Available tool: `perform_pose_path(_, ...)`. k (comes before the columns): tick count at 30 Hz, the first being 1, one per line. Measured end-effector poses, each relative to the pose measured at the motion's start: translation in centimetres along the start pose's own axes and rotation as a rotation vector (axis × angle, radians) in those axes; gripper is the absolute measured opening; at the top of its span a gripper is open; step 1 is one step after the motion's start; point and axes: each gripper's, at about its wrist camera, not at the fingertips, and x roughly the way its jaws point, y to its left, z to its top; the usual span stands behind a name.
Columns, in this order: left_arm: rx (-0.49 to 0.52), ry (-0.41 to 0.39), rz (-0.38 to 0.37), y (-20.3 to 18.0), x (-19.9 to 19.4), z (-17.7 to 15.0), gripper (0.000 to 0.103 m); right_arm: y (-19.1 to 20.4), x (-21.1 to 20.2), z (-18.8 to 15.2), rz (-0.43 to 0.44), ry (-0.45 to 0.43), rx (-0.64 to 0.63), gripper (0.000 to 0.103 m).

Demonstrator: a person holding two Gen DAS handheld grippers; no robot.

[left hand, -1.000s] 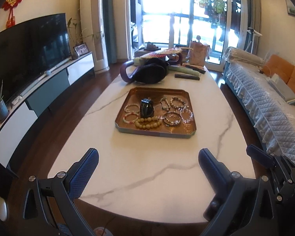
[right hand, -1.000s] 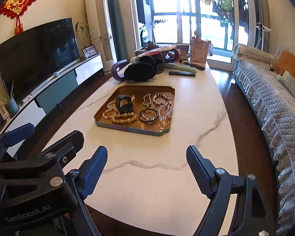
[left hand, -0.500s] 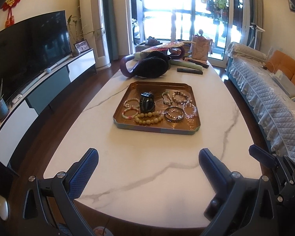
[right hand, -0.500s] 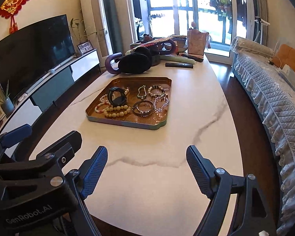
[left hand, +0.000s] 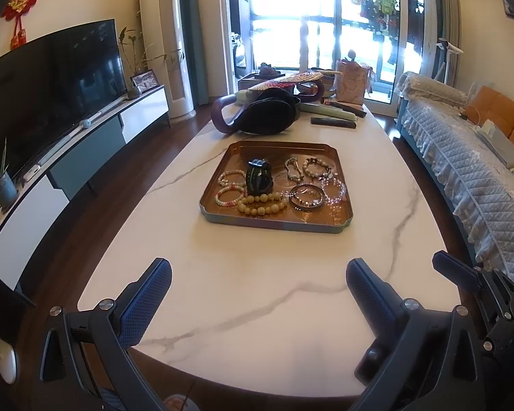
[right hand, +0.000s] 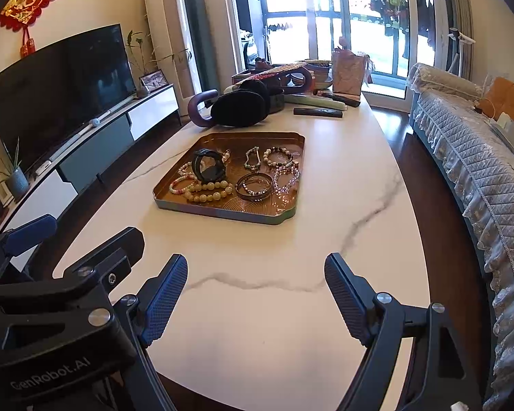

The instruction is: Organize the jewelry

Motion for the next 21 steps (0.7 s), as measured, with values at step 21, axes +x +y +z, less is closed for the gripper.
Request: perform_pose_path(21,0.004,-0.007,0.004,0.11,0.06,0.02,0.101,0.07,-0.1,-0.1,0.006,-0.007,-0.003,0.08)
